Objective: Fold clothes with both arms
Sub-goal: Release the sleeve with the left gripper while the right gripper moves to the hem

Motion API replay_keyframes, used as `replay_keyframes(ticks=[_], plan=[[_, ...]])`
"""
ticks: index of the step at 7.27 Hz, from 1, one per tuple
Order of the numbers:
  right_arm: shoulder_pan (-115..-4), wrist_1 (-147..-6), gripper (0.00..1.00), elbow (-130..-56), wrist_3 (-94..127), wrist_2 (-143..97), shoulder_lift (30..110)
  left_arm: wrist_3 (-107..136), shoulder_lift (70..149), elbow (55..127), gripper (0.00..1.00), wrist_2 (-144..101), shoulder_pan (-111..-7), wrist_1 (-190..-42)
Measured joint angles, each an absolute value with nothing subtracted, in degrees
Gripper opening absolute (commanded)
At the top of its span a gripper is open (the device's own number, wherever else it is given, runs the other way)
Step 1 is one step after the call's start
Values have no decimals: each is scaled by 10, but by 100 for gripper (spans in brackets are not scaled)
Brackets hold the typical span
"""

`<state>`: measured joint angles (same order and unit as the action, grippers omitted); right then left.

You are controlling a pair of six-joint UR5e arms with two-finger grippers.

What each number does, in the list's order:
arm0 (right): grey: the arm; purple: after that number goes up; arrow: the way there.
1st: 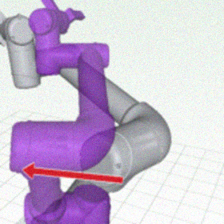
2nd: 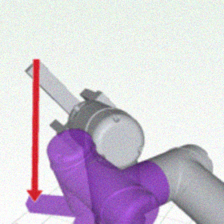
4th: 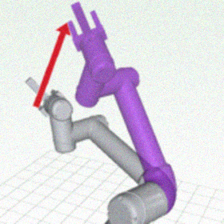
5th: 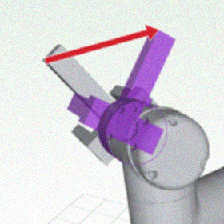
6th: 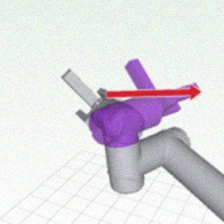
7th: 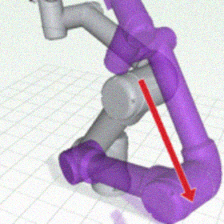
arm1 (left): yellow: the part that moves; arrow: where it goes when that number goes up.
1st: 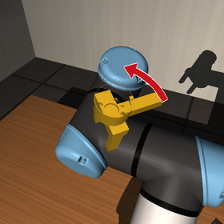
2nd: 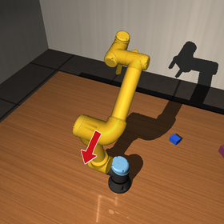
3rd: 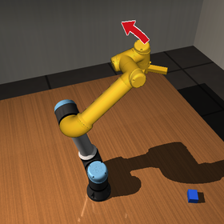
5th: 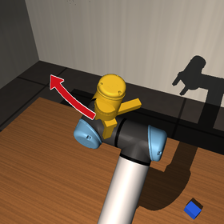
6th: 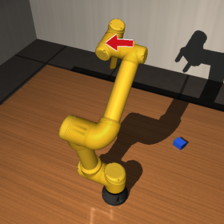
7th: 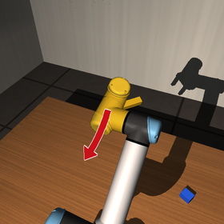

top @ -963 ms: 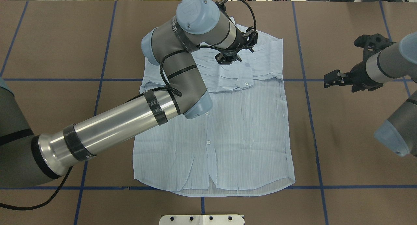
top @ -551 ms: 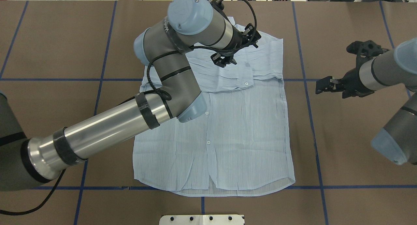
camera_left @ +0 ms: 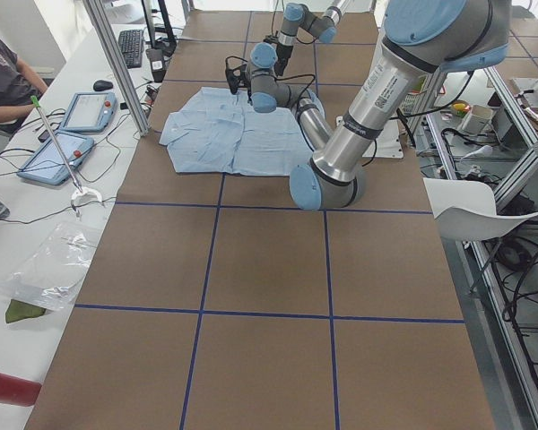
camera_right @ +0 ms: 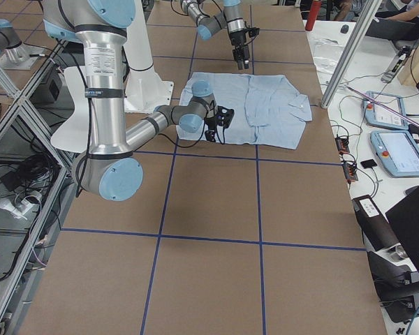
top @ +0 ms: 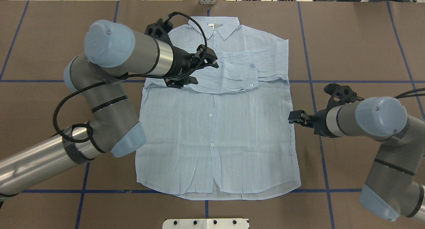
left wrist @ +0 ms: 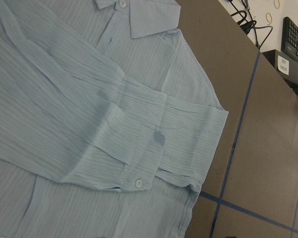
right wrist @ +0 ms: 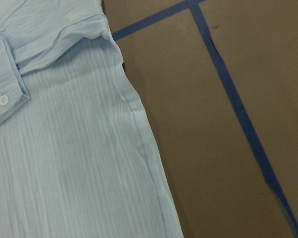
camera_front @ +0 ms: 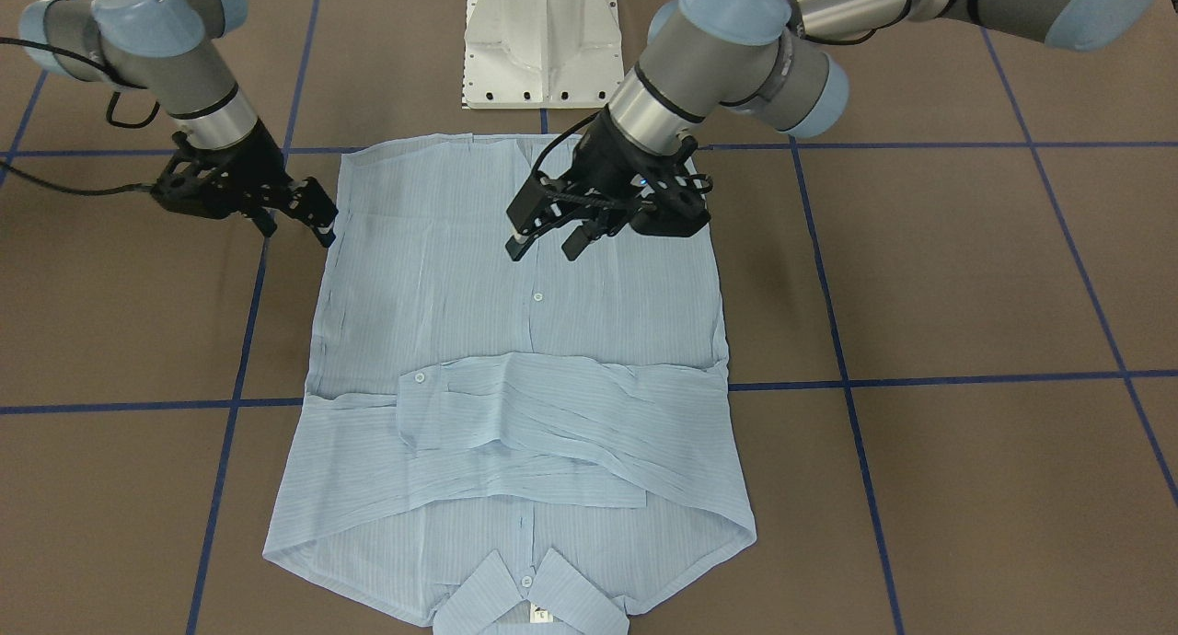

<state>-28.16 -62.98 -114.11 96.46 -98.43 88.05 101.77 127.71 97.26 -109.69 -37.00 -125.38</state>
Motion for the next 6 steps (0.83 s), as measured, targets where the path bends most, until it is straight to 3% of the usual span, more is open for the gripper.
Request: replay_keyframes(ticks=[3,6], plan=[[-146,-663,85,-1207,1169,-886,934,1005,1237,1019,84,-1092,-369,-1252],[-95,-711,79,-1211,1207,-862,939,1005,1234,1025,84,-1089,-370,-1251]])
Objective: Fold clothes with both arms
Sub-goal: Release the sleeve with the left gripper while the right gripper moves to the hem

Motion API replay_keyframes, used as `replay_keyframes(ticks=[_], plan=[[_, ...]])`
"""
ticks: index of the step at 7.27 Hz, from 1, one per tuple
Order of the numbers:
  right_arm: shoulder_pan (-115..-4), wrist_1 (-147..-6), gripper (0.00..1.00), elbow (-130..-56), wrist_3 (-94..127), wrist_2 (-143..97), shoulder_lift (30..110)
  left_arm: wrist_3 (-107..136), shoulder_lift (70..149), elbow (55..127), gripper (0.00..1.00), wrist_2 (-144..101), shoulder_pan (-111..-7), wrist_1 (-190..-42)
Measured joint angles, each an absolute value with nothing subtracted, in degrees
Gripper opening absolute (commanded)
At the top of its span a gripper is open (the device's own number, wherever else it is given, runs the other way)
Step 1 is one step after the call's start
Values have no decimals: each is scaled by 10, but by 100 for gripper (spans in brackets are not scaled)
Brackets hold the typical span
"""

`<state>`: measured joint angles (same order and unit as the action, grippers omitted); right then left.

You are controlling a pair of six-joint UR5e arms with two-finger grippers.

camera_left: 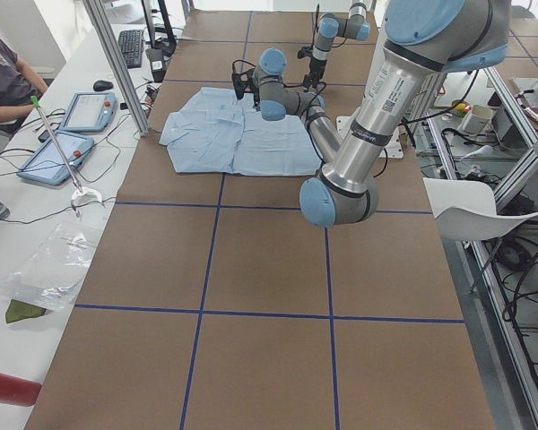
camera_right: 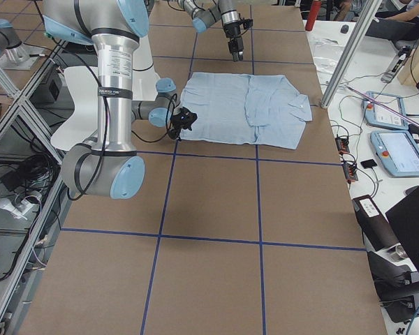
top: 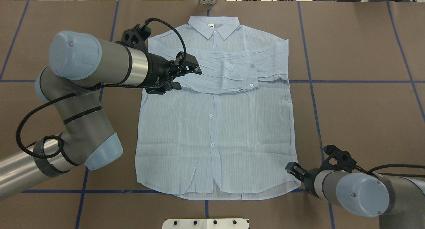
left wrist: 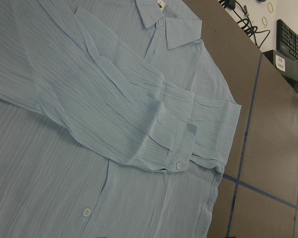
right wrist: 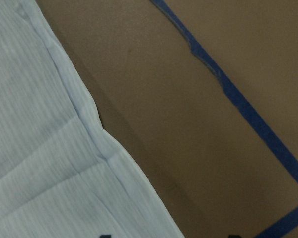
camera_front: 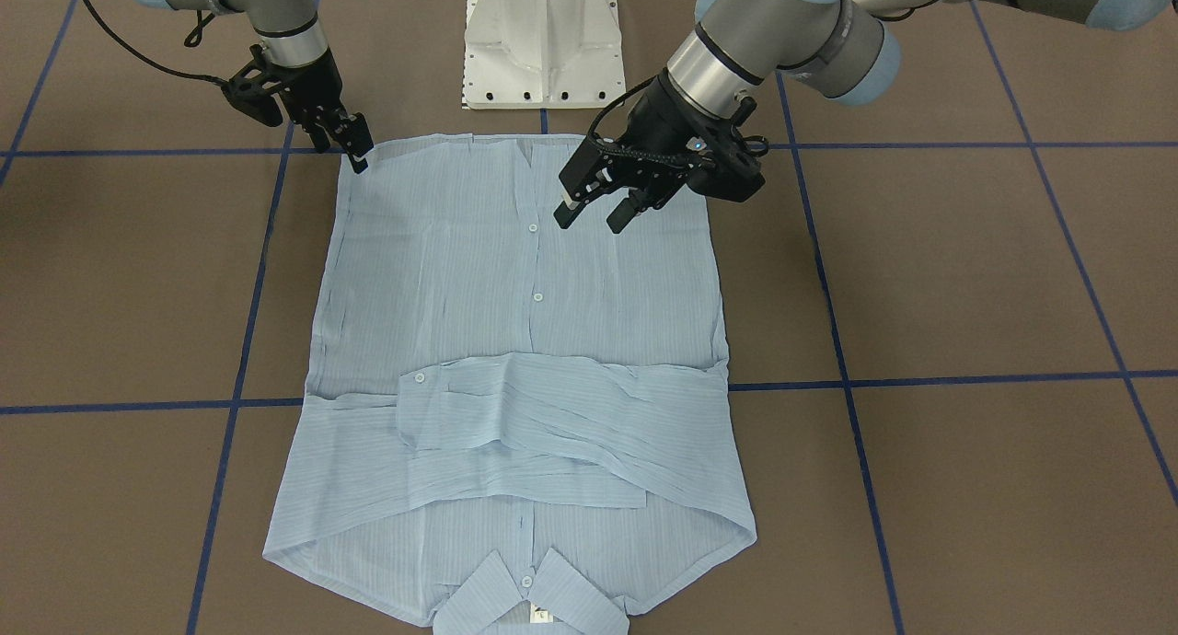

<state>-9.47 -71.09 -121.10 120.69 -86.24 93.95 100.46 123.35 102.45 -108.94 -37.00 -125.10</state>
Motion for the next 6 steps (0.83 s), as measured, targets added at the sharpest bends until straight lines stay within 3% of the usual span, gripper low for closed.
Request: replay_keyframes(ticks=[4,6], plan=[[-89,-715,66,-1208,1209,-861,938,1005,1232,1029,84,-1088,-370,-1249],[-89,-715,46,-1207,1209,-861,935,1004,1232,1029,84,-1088,-371,-1249]])
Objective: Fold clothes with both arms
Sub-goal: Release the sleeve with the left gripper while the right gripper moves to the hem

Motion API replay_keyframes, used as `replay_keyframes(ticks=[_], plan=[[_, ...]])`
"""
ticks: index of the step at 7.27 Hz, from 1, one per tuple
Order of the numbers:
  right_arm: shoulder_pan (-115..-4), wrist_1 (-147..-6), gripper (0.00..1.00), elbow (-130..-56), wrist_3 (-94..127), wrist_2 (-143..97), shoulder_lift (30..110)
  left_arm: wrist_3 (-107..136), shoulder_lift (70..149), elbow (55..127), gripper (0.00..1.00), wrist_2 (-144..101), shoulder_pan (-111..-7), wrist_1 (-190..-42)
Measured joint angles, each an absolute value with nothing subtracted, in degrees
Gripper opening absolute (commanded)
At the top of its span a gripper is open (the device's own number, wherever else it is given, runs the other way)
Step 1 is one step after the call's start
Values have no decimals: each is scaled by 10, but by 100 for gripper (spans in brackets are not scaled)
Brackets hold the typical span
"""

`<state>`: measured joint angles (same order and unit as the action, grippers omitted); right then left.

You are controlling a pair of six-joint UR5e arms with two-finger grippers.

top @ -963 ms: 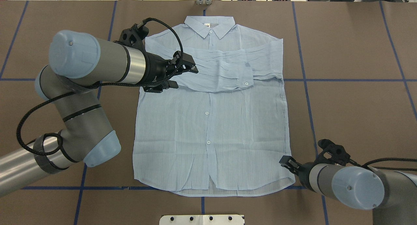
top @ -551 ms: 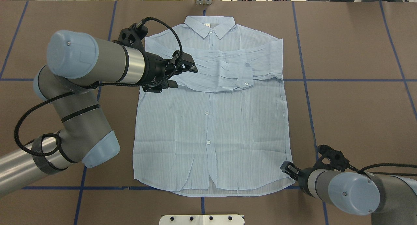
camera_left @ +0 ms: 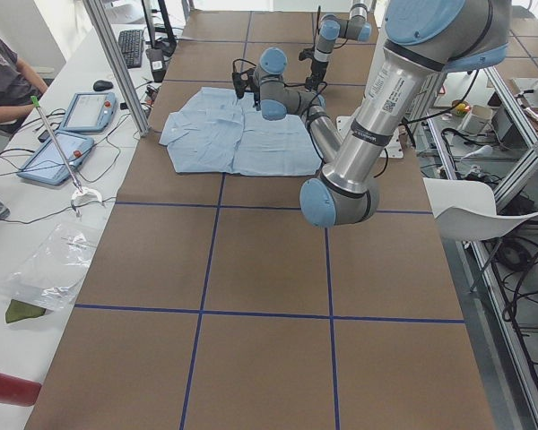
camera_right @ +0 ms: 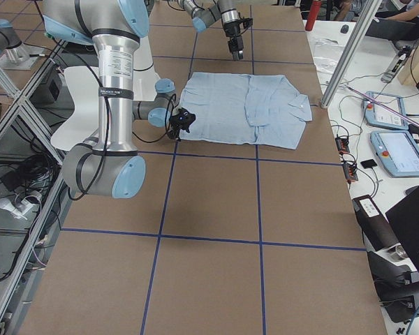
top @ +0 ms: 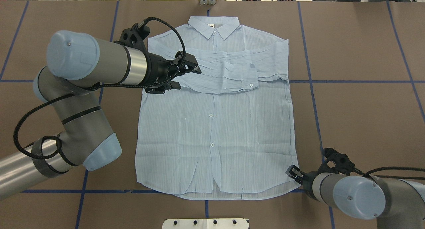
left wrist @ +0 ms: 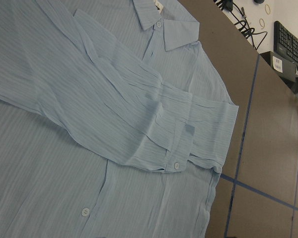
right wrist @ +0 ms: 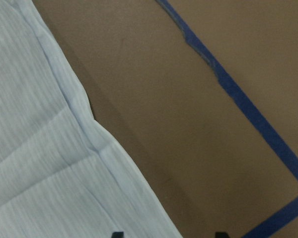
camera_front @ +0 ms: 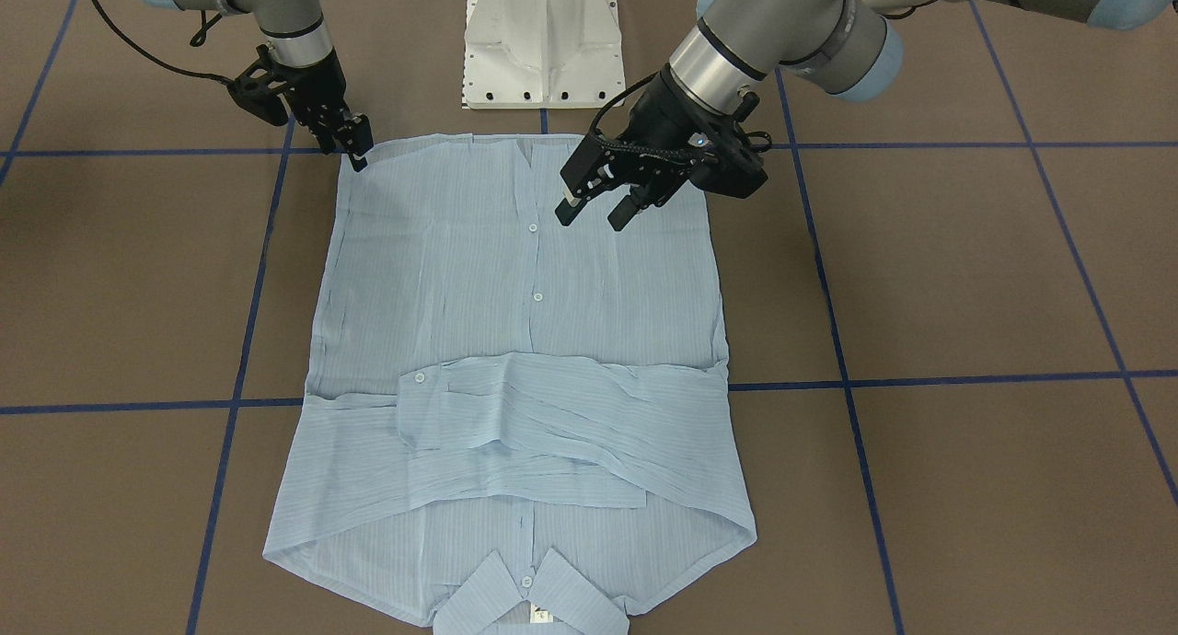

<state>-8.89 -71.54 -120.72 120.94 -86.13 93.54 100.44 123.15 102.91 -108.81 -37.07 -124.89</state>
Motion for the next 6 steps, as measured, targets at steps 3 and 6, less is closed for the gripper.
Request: replay_keyframes(ticks=[3,6], plan=[[-89,-715,8,-1207,1209,-861,935,1004,1225,1029,84,-1087,-370,-1249],[-89,-715,0,-1209,1209,-862,936,1004,1223,1032,84,-1087,-370,-1248]])
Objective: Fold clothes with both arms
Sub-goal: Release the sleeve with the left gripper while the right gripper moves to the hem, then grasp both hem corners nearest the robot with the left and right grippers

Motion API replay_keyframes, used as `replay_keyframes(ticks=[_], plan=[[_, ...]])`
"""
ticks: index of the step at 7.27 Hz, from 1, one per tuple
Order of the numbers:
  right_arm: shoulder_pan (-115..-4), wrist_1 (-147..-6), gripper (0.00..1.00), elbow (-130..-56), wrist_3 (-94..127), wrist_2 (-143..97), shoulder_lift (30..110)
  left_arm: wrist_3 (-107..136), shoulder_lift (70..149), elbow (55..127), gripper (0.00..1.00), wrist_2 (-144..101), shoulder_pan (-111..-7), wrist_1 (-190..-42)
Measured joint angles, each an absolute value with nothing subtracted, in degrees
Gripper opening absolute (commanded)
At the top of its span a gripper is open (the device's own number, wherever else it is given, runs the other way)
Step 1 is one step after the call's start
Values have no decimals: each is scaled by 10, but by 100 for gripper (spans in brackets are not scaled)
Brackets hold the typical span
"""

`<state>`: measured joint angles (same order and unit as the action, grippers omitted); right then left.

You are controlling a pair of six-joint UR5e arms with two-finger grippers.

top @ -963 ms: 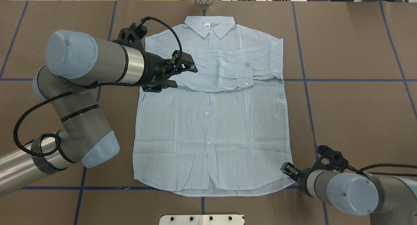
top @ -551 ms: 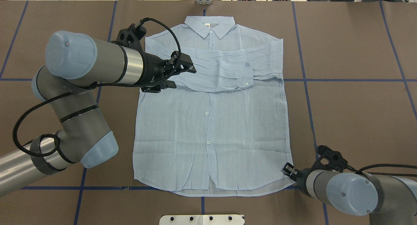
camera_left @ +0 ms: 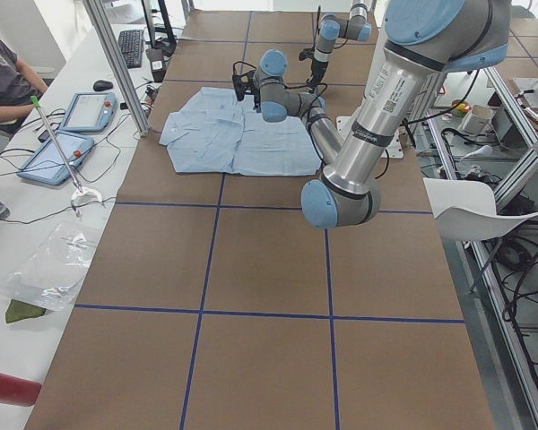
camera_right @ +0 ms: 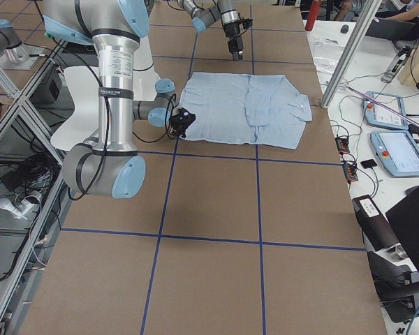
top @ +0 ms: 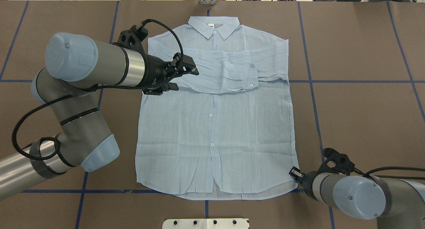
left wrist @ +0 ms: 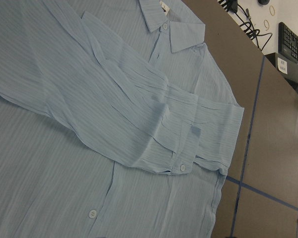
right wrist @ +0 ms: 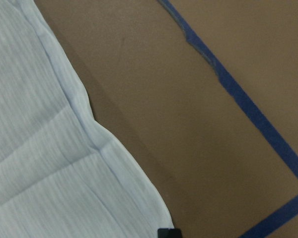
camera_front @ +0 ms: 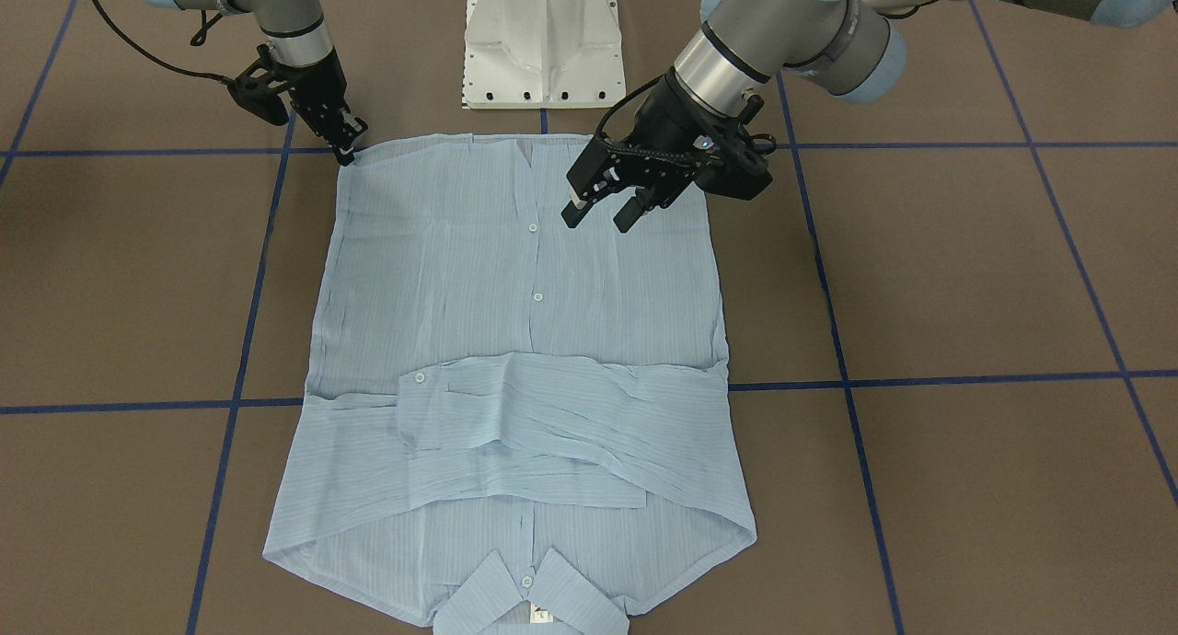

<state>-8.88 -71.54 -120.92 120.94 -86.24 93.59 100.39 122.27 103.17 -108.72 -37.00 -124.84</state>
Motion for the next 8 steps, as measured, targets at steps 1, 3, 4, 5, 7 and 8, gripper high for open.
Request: replay_keyframes(ticks=[1,3,4,5,7,8], plan=[[-89,-715,0,-1213,1209,-864,937,1005,1214,1040,84,-1087,-367,-1242],[-91,-715,0,-1226,1209,-867,940,1006,1153,1116,100,-1068,-325,-1172],[-92,-715,0,-1229,1209,-869,941,1007,1113,1165,100,-1036,-284,-1122],[-92,-715,0,-1230,1209,-873,941,1007,1077,1195,100,-991,-232,-1083],[-93,-715,0,-1231,1208,-878,942,1012,1030,1204,96,-919,-152,-1056],[-94,-715,0,-1231,1208,-879,942,1013,1017,1197,88,-909,-134,-1050]])
